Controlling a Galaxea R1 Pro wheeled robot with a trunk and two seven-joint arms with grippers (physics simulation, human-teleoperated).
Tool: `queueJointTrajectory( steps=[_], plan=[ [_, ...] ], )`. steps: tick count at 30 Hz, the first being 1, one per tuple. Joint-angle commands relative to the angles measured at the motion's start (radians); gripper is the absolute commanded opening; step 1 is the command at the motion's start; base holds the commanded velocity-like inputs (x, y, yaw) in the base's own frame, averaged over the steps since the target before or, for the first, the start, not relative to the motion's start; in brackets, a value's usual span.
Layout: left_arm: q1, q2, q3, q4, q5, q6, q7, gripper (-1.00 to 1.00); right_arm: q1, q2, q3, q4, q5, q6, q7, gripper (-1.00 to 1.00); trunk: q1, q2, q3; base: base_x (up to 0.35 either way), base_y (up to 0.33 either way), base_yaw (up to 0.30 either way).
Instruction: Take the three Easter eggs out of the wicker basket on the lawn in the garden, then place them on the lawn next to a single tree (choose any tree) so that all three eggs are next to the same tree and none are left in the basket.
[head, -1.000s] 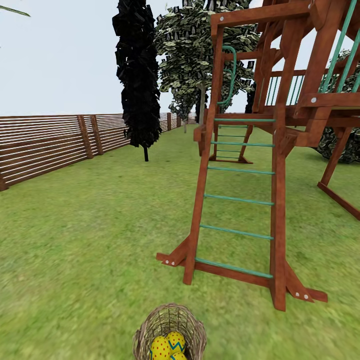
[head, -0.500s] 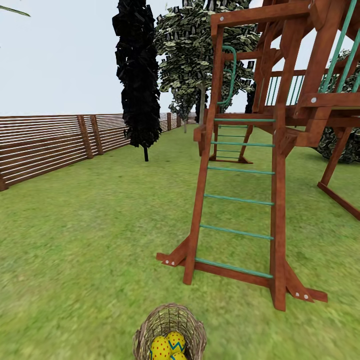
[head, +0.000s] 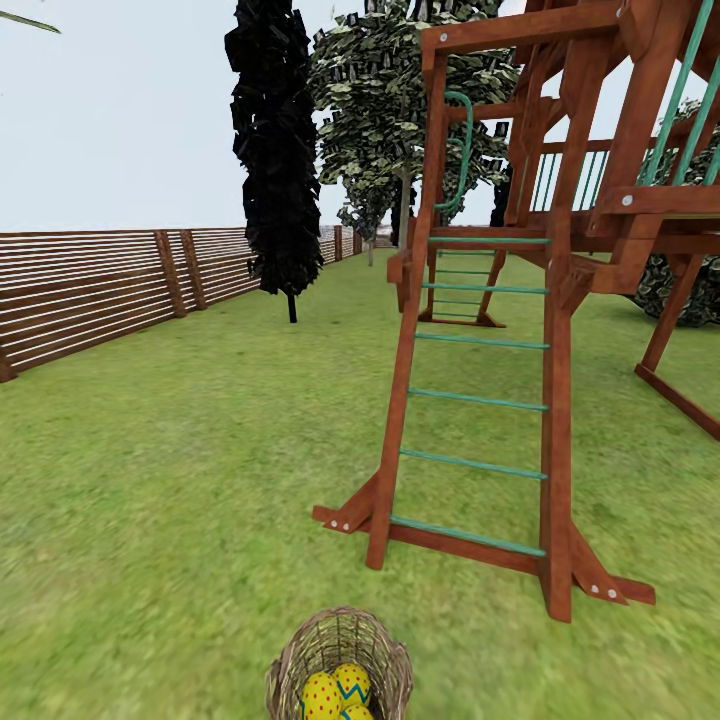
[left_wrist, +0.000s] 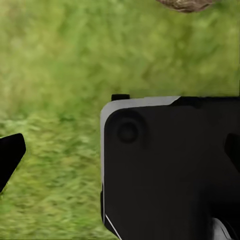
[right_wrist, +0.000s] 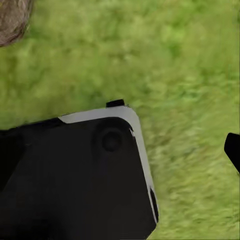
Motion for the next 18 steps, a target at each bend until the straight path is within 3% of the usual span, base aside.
queueJointTrajectory(
  steps=[1, 4, 5, 8, 9, 11, 14, 16, 18],
  plan=[
    [-0.009, 0.004, 0.0, -0.002, 0.0, 0.003, -0.001, 1.0, 0.004, 0.0, -0.019, -0.067, -0.015, 0.002, 0.032, 1.0, 0.0, -0.002, -0.003, 0.0, 0.0, 0.0],
    [-0.024, 0.015, 0.001, -0.01, 0.001, 0.014, -0.002, 1.0, 0.031, 0.002, -0.046, -0.268, -0.028, 0.06, 0.082, 1.0, 0.0, -0.002, -0.003, 0.0, 0.0, 0.0],
    [-0.033, 0.021, 0.002, -0.022, 0.001, 0.023, -0.002, 1.0, 0.068, 0.008, -0.056, -0.409, -0.033, 0.145, 0.102, 1.0, 0.0, -0.002, -0.003, 0.0, 0.0, 0.0],
    [-0.048, 0.028, 0.002, -0.054, 0.001, 0.055, -0.003, 1.0, 0.122, 0.025, -0.062, -0.618, -0.037, 0.282, 0.119, 1.0, 0.0, -0.002, -0.003, 0.0, 0.0, 0.0],
    [-0.057, 0.034, 0.002, -0.086, 0.001, 0.09, -0.003, 1.0, 0.146, 0.042, -0.063, -0.756, -0.036, 0.352, 0.125, 1.0, 0.0, -0.002, -0.003, 0.0, 0.0, 0.0],
    [-0.064, 0.042, 0.002, -0.152, 0.001, 0.143, -0.004, 1.0, 0.166, 0.077, -0.062, -0.926, -0.029, 0.427, 0.127, 1.0, 0.0, -0.002, -0.003, 0.0, 0.0, 0.0],
    [-0.069, 0.048, 0.002, -0.256, 0.001, 0.217, -0.007, 1.0, 0.173, 0.107, -0.058, -1.046, -0.025, 0.519, 0.111, 1.0, 0.0, -0.002, -0.003, 0.0, 0.0, 0.0],
    [-0.071, 0.052, 0.004, -0.399, 0.002, 0.339, -0.009, 1.0, 0.137, 0.12, -0.029, -1.096, -0.029, 0.608, 0.056, 1.0, 0.0, -0.002, -0.003, 0.0, 0.0, 0.0],
    [-0.071, 0.053, 0.005, -0.475, 0.001, 0.402, -0.009, 1.0, 0.102, 0.124, -0.009, -1.107, -0.033, 0.635, 0.015, 1.0, 0.0, -0.002, -0.003, 0.0, 0.0, 0.0]
  ],
)
